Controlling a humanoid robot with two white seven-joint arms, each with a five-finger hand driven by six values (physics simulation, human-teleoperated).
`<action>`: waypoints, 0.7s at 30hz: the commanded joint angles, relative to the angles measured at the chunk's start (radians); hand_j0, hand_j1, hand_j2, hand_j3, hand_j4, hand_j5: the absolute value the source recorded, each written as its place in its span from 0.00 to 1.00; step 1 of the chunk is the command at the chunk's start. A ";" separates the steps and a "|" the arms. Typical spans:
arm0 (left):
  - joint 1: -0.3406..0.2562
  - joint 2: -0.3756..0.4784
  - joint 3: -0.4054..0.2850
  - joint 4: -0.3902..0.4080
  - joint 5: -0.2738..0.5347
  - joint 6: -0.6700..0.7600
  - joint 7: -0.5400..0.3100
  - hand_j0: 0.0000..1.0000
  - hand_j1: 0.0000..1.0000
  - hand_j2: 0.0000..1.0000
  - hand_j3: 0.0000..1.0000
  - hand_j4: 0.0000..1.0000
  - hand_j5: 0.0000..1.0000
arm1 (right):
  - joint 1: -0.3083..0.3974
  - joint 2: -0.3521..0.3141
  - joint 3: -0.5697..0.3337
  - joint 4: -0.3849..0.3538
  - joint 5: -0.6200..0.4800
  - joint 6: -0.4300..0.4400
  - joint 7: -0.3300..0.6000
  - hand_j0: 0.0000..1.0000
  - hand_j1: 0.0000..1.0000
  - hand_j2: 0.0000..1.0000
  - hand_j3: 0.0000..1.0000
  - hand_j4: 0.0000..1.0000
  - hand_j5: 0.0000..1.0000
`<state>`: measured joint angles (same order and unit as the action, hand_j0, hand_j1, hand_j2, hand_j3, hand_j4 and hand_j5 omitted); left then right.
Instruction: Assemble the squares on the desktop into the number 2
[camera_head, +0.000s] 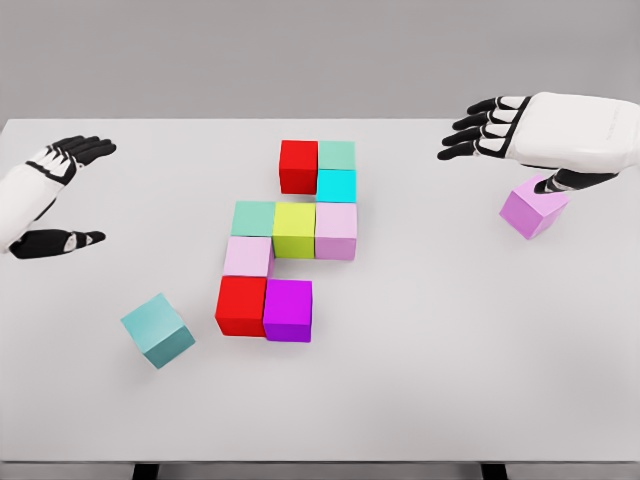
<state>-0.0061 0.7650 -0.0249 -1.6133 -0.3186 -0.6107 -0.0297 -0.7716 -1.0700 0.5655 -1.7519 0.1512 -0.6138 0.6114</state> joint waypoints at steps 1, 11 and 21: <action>0.000 -0.013 0.002 0.009 0.006 0.000 0.001 1.00 1.00 1.00 1.00 1.00 1.00 | 0.000 -0.004 -0.001 -0.001 -0.005 0.003 -0.001 1.00 1.00 1.00 1.00 1.00 1.00; -0.003 0.241 -0.022 -0.022 0.206 0.000 -0.312 1.00 1.00 1.00 1.00 1.00 1.00 | -0.066 0.037 0.025 0.446 0.212 0.003 -0.001 1.00 1.00 1.00 1.00 1.00 1.00; -0.018 0.475 -0.125 -0.135 0.546 0.000 -0.581 1.00 1.00 1.00 1.00 1.00 1.00 | -0.130 0.235 0.149 0.644 0.320 0.003 -0.001 1.00 1.00 1.00 1.00 1.00 1.00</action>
<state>-0.0262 1.2413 -0.1433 -1.7370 0.2024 -0.6133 -0.5952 -0.9081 -0.8687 0.7052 -1.1698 0.4510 -0.6132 0.6112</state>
